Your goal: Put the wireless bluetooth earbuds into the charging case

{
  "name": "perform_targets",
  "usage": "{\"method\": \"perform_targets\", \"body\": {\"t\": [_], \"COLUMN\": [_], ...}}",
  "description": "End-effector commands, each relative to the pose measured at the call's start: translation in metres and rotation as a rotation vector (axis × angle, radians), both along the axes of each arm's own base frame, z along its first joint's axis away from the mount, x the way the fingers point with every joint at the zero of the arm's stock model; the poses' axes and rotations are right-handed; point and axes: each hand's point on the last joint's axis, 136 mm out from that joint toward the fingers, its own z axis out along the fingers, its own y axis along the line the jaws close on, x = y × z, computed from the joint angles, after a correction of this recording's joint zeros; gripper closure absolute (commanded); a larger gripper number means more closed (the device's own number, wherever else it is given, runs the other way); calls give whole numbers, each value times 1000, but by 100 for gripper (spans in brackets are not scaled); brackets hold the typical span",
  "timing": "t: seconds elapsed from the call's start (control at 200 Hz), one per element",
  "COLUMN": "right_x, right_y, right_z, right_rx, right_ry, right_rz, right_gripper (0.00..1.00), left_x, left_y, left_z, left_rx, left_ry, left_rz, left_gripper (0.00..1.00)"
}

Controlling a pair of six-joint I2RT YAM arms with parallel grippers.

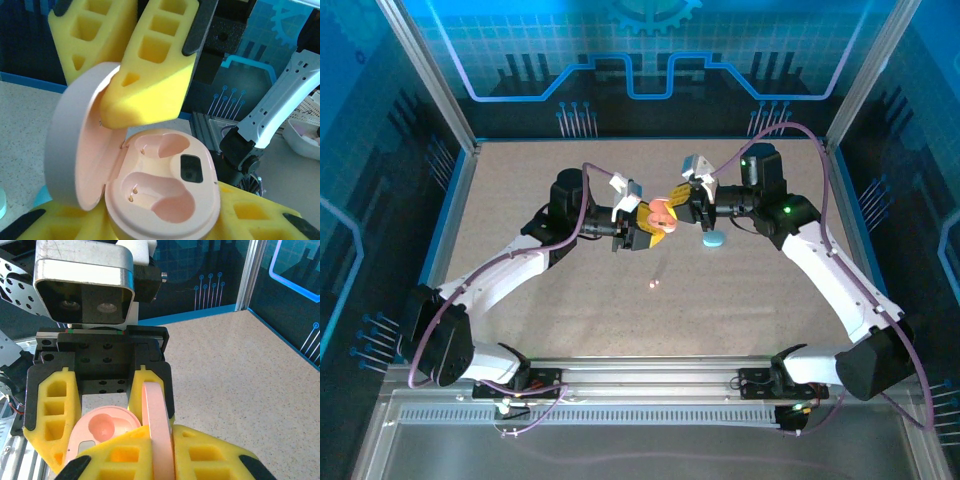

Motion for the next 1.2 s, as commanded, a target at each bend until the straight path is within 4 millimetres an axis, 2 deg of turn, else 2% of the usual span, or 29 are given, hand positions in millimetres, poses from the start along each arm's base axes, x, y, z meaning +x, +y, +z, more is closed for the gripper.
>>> {"method": "perform_targets", "body": {"t": [0.0,0.19,0.43,0.715,0.82,1.041,1.196], "right_x": [-14,-14,-10,-6,-5,-8,-10], "right_y": [3,3,1,-3,-2,1,1], "right_z": [9,8,8,11,7,9,12], "right_rx": [12,11,7,10,2,14,25], "right_ry": [-40,-34,-15,8,23,35,24], "right_rz": [35,31,3,-29,-26,8,14], "right_gripper": [85,83,72,66,67,83,86], "left_x": [5,5,2,2,0,-1,0], "left_y": [-3,-3,-2,-1,-1,-2,-2], "left_z": [5,6,5,4,6,9,9], "left_rx": [-2,-5,-7,-9,-17,-28,-30], "left_ry": [-14,-18,-44,-51,-55,-51,-45], "left_rz": [6,4,1,7,-2,-8,-6], "left_gripper": [61,65,66,67,67,63,58]}}
